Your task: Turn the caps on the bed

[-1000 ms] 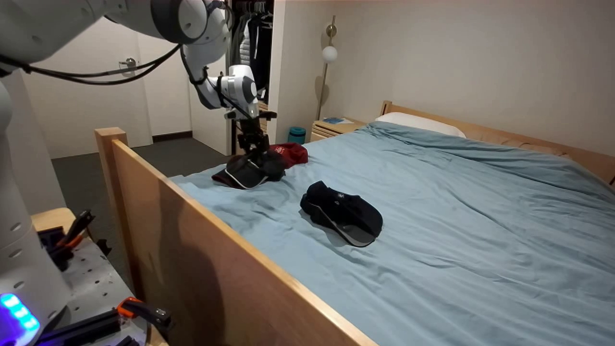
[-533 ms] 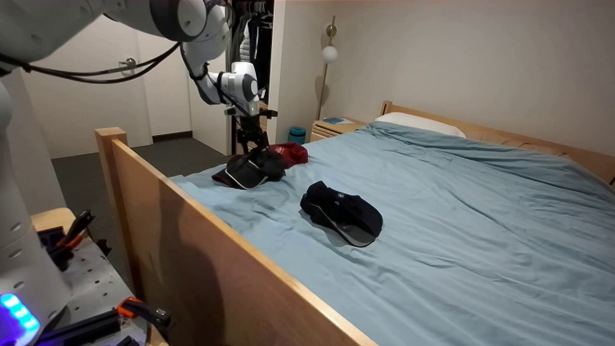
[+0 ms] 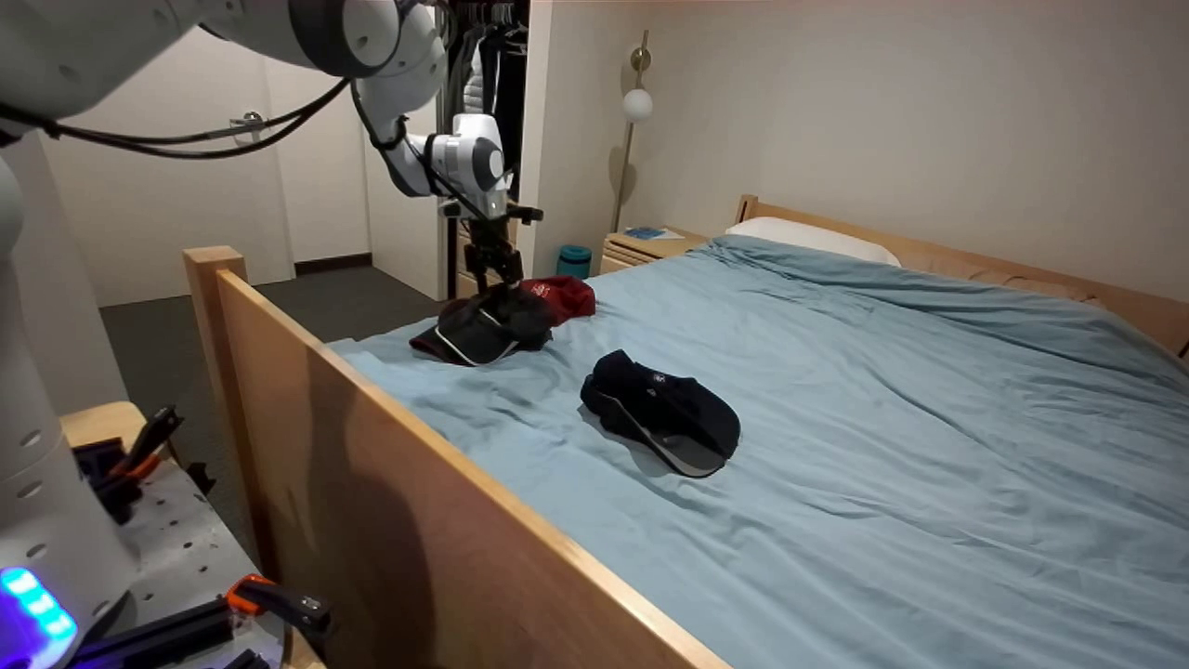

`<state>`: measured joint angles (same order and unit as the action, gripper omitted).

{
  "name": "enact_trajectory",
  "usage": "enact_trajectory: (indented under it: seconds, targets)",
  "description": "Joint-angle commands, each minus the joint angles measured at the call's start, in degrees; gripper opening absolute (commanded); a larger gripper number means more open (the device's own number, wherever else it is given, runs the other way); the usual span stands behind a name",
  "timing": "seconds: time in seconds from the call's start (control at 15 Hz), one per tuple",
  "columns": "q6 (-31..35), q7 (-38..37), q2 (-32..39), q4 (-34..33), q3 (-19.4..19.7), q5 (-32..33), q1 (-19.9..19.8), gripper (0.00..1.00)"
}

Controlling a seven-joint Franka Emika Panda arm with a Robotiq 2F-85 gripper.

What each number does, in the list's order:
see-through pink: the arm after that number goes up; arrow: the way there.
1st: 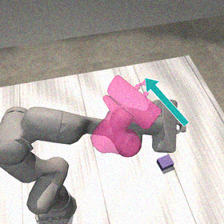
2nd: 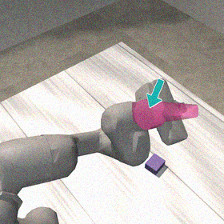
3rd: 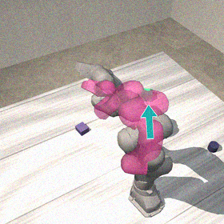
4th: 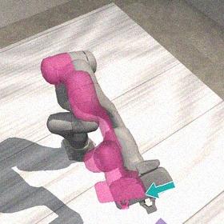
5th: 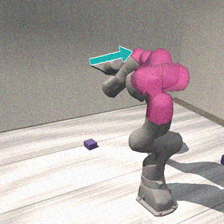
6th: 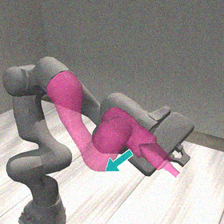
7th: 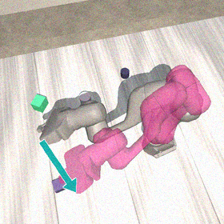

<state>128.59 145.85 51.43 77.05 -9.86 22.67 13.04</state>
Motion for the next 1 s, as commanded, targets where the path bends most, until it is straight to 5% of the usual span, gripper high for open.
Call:
enact_trajectory:
  seconds: [0.0,0.53,0.93]
  targets:
    - [0.2,-1.2,-0.1,-0.2,0.4,-1.5,0.2,0.6]
    - [-1.1,-1.6,-1.2,0.2,0.5,-1.2,0.7,0.07]
    - [-0.9,-6.2,-4.3,-2.6,3.2,0.9,2.3,0.03]
